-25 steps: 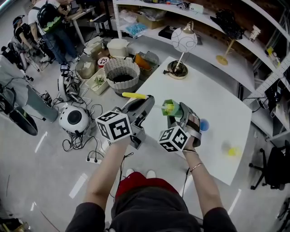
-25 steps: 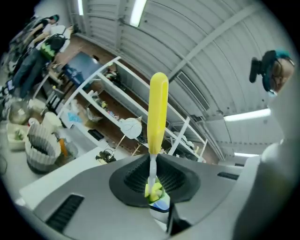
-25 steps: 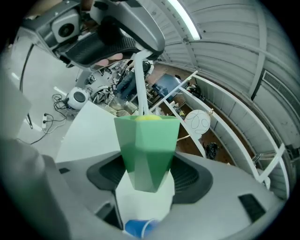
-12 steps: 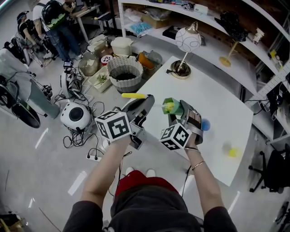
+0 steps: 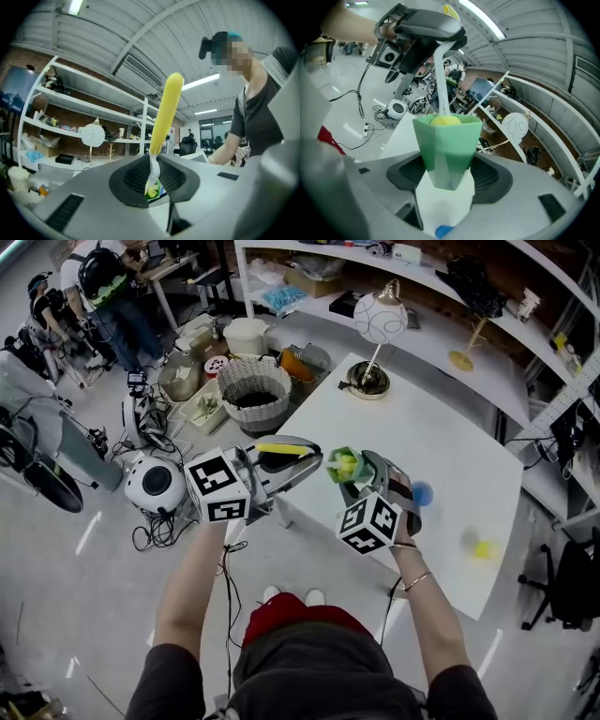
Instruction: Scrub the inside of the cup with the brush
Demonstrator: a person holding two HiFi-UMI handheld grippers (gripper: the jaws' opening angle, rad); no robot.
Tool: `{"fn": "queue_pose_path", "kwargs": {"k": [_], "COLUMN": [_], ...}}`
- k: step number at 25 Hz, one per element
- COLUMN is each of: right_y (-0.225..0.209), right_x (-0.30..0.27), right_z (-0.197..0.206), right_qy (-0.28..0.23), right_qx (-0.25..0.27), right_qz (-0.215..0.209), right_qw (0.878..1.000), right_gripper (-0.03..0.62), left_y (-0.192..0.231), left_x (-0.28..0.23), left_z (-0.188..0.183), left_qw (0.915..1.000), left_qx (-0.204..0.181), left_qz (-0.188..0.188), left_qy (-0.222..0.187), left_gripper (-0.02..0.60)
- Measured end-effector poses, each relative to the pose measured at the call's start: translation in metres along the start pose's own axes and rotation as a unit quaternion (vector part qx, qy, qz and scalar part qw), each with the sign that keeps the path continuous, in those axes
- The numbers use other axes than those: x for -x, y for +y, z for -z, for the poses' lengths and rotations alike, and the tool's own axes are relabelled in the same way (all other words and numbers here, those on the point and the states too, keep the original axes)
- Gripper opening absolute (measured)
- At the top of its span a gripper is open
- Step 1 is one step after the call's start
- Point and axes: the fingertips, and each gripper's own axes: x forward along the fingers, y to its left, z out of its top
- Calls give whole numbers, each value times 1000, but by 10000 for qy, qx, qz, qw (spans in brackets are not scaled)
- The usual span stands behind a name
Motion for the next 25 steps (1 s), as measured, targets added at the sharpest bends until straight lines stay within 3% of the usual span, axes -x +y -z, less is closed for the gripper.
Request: {"fn": "queue_pose_path", "kwargs": {"k": [4,6,10,13,17,22,25], "right_y": [8,8,0,-3,-5,-10,-11], "right_x": [1,1,-1,-3,-3,-3,-5], "right_z": [-1,-2,4,13,25,28,29], "right_qy": [-132,-166,32,262,557,702,660], "right_qx": [120,63,-119,-167,-13,370,464], "right_qz": [-108,-81,191,408,668,952,963], "right_qw": [9998,9998,9997,9987,9962,9923,9921], "right_gripper": [308,308,308,308,308,308,308], "left_y": [-9,-7,9,23,38,52,56], "left_x": [-5,-7,-15,-17,-12,4,8], "left_z": [-1,-5,-9,-3,15,35,42], "left_qw": [9957,9950,9998,9936,9676,9148,8920], "left_qx": [-598,-621,-9,669,1807,3257,3743], "left_qz": [514,561,-124,-875,-1636,-2157,-2266], "left_qy": [490,543,181,-253,-664,-1026,-1136], "left_gripper": [43,43,43,43,43,43,43]}}
